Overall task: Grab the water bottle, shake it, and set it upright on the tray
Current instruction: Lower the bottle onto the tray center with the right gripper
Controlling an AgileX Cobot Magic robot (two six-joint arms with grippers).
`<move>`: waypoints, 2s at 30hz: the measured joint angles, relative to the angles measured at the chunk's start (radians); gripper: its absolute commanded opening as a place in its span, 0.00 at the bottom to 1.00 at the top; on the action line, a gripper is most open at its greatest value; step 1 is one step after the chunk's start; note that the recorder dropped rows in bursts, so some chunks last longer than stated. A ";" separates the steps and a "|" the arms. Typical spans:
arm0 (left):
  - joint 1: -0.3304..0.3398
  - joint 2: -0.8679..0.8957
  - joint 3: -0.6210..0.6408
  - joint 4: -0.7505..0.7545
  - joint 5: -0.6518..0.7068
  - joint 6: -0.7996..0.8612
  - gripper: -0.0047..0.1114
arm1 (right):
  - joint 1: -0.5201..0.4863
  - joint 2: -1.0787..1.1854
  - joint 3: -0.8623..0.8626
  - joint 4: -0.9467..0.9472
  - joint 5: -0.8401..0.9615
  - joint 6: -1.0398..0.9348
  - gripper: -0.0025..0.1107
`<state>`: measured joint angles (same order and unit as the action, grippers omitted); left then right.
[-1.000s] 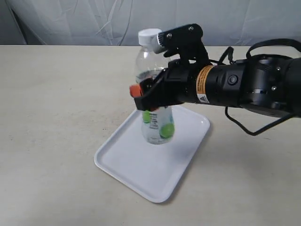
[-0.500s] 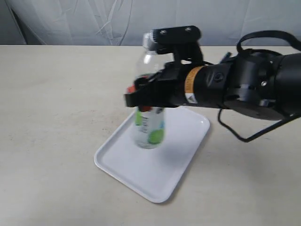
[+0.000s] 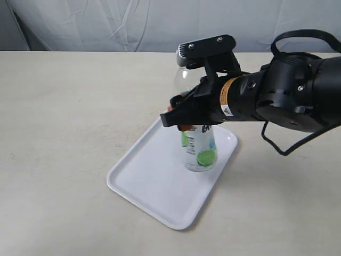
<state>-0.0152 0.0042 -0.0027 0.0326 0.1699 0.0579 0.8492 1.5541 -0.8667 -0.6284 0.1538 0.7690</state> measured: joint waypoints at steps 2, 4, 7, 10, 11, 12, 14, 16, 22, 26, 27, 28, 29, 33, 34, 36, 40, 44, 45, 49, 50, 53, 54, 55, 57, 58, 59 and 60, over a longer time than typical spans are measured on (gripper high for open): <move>0.000 0.000 0.000 0.000 0.000 0.000 0.06 | 0.000 0.000 0.000 -0.003 -0.089 -0.004 0.01; 0.000 0.000 0.000 0.000 0.000 0.000 0.06 | 0.000 0.000 0.000 -0.013 -0.198 -0.004 0.01; 0.000 0.000 0.000 0.000 0.000 0.000 0.06 | 0.002 0.000 0.000 -0.019 -0.297 -0.011 0.01; 0.000 0.000 0.000 0.000 0.000 0.000 0.06 | 0.002 0.005 0.000 -0.023 -0.309 -0.053 0.01; 0.000 0.000 0.000 0.000 0.000 0.000 0.06 | 0.002 0.011 0.000 -0.023 -0.309 -0.069 0.01; 0.000 0.000 0.000 0.000 0.000 0.000 0.06 | 0.002 0.022 0.000 -0.023 -0.309 -0.091 0.01; 0.000 0.000 0.000 0.000 0.000 0.000 0.06 | 0.002 0.052 -0.002 -0.029 -0.324 -0.128 0.01; 0.000 0.000 0.000 0.000 0.000 0.000 0.06 | 0.002 0.096 -0.002 -0.048 -0.353 -0.150 0.01; 0.000 0.000 0.000 0.000 0.000 0.000 0.06 | 0.002 0.214 -0.002 -0.058 -0.433 -0.165 0.01; 0.000 0.000 0.000 0.000 0.000 0.000 0.06 | 0.002 0.229 -0.004 -0.053 -0.462 -0.167 0.01; 0.000 0.000 0.000 0.000 0.000 0.000 0.06 | 0.002 0.231 -0.004 -0.051 -0.469 -0.167 0.01; 0.000 0.000 0.000 0.000 0.000 0.000 0.06 | 0.002 0.233 -0.004 -0.051 -0.471 -0.167 0.01; 0.000 0.000 0.000 0.000 0.000 0.000 0.06 | 0.002 0.233 -0.004 -0.051 -0.471 -0.167 0.01; 0.000 0.000 0.000 0.000 0.000 0.000 0.06 | 0.002 0.233 -0.004 -0.051 -0.476 -0.167 0.02; 0.000 0.000 0.000 0.000 0.000 0.000 0.06 | 0.002 0.233 -0.004 -0.051 -0.476 -0.167 0.02; 0.000 0.000 0.000 0.000 0.000 0.000 0.06 | 0.002 0.233 -0.004 -0.051 -0.476 -0.167 0.02; 0.000 0.000 0.000 0.000 0.000 0.000 0.06 | 0.002 0.233 -0.004 -0.051 -0.474 -0.165 0.02; 0.000 0.000 0.000 0.000 0.000 0.000 0.06 | 0.002 0.233 -0.006 -0.078 -0.472 -0.138 0.16; 0.000 0.000 0.000 0.000 0.000 0.000 0.06 | 0.002 0.233 -0.008 -0.095 -0.472 -0.122 0.25; 0.000 0.000 0.000 0.000 0.000 0.000 0.06 | 0.002 0.233 -0.010 -0.148 -0.470 -0.067 0.64; 0.000 0.000 0.000 0.000 0.000 0.000 0.06 | 0.002 0.233 -0.010 -0.151 -0.470 -0.055 0.72; 0.000 0.000 0.000 0.000 0.000 0.000 0.06 | 0.002 0.235 -0.010 -0.163 -0.434 -0.016 0.85; 0.000 0.000 0.000 0.000 0.000 0.000 0.06 | 0.002 0.236 -0.010 -0.165 -0.419 -0.008 0.87; 0.000 0.000 0.000 0.000 0.000 0.000 0.06 | 0.002 0.236 -0.010 -0.170 -0.406 -0.002 0.88; 0.000 0.000 0.000 0.000 0.000 0.000 0.06 | 0.002 0.236 -0.010 -0.170 -0.382 0.005 0.88; 0.000 0.000 0.000 0.000 0.000 0.000 0.06 | 0.002 0.235 -0.010 -0.170 -0.373 0.008 0.88; 0.000 0.000 0.000 0.000 0.000 0.000 0.06 | 0.002 0.233 -0.010 -0.170 -0.363 0.008 0.88; 0.000 0.000 0.000 0.000 0.000 0.000 0.06 | 0.002 0.229 -0.010 -0.170 -0.354 0.010 0.88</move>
<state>-0.0152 0.0042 -0.0027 0.0326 0.1699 0.0579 0.8511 1.7830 -0.8767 -0.7984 -0.2001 0.7789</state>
